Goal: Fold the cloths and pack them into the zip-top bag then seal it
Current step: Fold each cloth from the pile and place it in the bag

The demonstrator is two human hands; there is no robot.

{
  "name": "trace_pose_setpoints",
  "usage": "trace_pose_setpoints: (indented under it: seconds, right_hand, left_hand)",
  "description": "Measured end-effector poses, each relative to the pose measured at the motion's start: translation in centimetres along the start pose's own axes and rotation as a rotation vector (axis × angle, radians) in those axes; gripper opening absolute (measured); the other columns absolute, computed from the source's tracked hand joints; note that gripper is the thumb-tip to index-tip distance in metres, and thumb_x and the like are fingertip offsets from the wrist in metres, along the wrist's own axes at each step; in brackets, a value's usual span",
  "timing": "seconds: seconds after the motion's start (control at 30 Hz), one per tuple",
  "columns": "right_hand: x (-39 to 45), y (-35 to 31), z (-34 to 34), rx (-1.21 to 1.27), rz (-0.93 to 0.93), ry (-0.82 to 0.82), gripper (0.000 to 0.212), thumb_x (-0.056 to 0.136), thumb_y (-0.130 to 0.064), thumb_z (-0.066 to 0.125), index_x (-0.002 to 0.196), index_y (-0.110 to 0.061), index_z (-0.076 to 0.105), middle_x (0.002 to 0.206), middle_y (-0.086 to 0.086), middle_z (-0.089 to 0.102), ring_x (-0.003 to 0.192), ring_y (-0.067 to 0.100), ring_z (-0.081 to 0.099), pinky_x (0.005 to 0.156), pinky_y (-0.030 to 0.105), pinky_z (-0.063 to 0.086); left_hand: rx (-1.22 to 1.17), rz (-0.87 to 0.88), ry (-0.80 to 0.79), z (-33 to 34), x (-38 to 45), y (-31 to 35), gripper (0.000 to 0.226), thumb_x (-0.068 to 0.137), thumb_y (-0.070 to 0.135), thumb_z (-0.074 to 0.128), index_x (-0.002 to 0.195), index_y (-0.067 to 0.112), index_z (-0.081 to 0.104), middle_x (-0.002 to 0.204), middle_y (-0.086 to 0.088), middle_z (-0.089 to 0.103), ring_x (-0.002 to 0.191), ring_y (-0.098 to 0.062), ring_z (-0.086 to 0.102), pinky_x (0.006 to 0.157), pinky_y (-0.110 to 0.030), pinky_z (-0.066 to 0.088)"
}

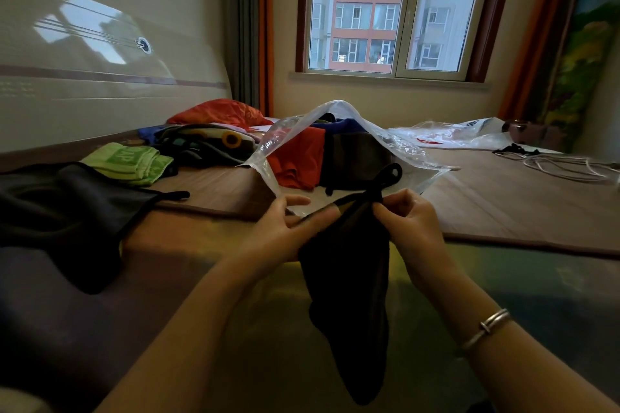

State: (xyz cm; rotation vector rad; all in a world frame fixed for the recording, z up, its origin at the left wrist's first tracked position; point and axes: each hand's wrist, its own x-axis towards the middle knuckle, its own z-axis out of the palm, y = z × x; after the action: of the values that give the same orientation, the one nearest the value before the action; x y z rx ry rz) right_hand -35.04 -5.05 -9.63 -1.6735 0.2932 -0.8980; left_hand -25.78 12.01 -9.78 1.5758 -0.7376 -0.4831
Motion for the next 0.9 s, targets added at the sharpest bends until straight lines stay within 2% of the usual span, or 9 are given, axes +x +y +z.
trace_pose_setpoints:
  seconds: [0.07, 0.17, 0.3, 0.4, 0.5, 0.63, 0.73, 0.8, 0.9]
  right_hand:
    - [0.1, -0.1, -0.2, -0.003, 0.001, 0.010, 0.005, 0.086, -0.008, 0.064, 0.085, -0.008, 0.060, 0.084, 0.011, 0.065, 0.084, 0.024, 0.066, 0.073, 0.030, 0.056]
    - [0.3, -0.4, -1.0, -0.045, -0.024, 0.035, 0.006, 0.086, -0.012, 0.065, 0.086, -0.010, 0.060, 0.089, 0.016, 0.066, 0.089, 0.030, 0.066, 0.082, 0.042, 0.056]
    - [0.4, -0.5, -1.4, -0.150, -0.119, 0.023, 0.007, 0.093, -0.012, 0.057, 0.090, -0.016, 0.052, 0.089, 0.018, 0.066, 0.084, 0.028, 0.066, 0.070, 0.032, 0.056]
    - [0.3, 0.3, -1.0, -0.187, -0.126, 0.025, 0.012, 0.097, -0.012, 0.049, 0.108, -0.009, 0.047, 0.086, 0.019, 0.063, 0.079, 0.031, 0.063, 0.073, 0.041, 0.052]
    - [0.3, 1.1, -0.4, -0.107, 0.104, 0.025, 0.026, 0.097, -0.019, 0.051, 0.114, -0.001, 0.047, 0.089, 0.010, 0.059, 0.079, 0.019, 0.059, 0.068, 0.031, 0.050]
    - [-0.6, 0.6, 0.2, 0.259, 0.623, -0.262, 0.038, 0.090, -0.040, 0.058, 0.110, -0.008, 0.064, 0.103, 0.014, 0.070, 0.093, 0.026, 0.068, 0.079, 0.037, 0.055]
    - [-1.3, 0.3, 0.1, 0.225, 0.671, -0.497, 0.045, 0.077, -0.032, 0.068, 0.111, -0.002, 0.064, 0.099, 0.013, 0.073, 0.086, 0.022, 0.071, 0.067, 0.030, 0.057]
    - [-1.3, 0.2, -0.2, 0.224, 0.637, -0.539, 0.039, 0.078, -0.020, 0.068, 0.110, 0.001, 0.064, 0.096, 0.014, 0.072, 0.083, 0.023, 0.071, 0.064, 0.029, 0.057]
    - [-0.8, 0.2, -0.9, 0.363, 0.574, -0.463, 0.027, 0.085, -0.009, 0.062, 0.110, 0.002, 0.063, 0.103, 0.018, 0.071, 0.088, 0.025, 0.070, 0.069, 0.030, 0.058]
  left_hand:
    - [0.171, 0.022, -0.055, 0.4, 0.1, -0.8, 0.061, 0.071, 0.030, 0.080, 0.124, 0.023, 0.051, 0.118, 0.002, 0.058, 0.108, -0.016, 0.061, 0.085, -0.026, 0.055]
    - [0.169, 0.125, 0.038, 0.3, 0.3, -1.3, 0.031, 0.079, 0.004, 0.073, 0.106, 0.016, 0.065, 0.105, -0.004, 0.068, 0.099, -0.016, 0.065, 0.080, -0.017, 0.053]
    - [-0.076, 0.158, 0.089, 0.2, 0.6, -0.7, 0.017, 0.092, 0.013, 0.058, 0.107, 0.020, 0.062, 0.100, -0.002, 0.070, 0.088, -0.009, 0.069, 0.076, -0.020, 0.055]
    - [-0.154, 0.174, 0.101, 0.9, 0.7, -0.3, 0.018, 0.096, 0.021, 0.051, 0.113, 0.024, 0.057, 0.112, -0.002, 0.068, 0.101, -0.016, 0.067, 0.087, -0.034, 0.054]
    - [-0.115, 0.209, 0.190, 1.4, 0.9, -0.3, 0.017, 0.097, 0.025, 0.050, 0.112, 0.020, 0.056, 0.112, -0.004, 0.065, 0.103, -0.018, 0.065, 0.089, -0.038, 0.054]
    - [-0.137, 0.177, 0.304, 1.2, 1.4, -0.6, 0.011, 0.097, 0.028, 0.050, 0.106, 0.028, 0.055, 0.115, -0.002, 0.063, 0.108, -0.018, 0.060, 0.097, -0.044, 0.049]
    - [-0.259, 0.061, 0.441, 0.7, 1.7, -0.6, 0.015, 0.098, 0.028, 0.048, 0.111, 0.022, 0.052, 0.114, -0.005, 0.062, 0.102, -0.018, 0.061, 0.088, -0.037, 0.052]
    - [-0.384, -0.050, 0.474, 0.1, 1.9, -0.6, 0.029, 0.097, 0.031, 0.050, 0.121, 0.015, 0.051, 0.118, -0.012, 0.062, 0.103, -0.025, 0.062, 0.084, -0.038, 0.053]
    - [-0.401, -0.169, 0.265, 0.3, 1.3, -0.4, 0.046, 0.091, 0.046, 0.054, 0.121, 0.011, 0.055, 0.120, -0.015, 0.061, 0.107, -0.027, 0.061, 0.080, -0.037, 0.054]
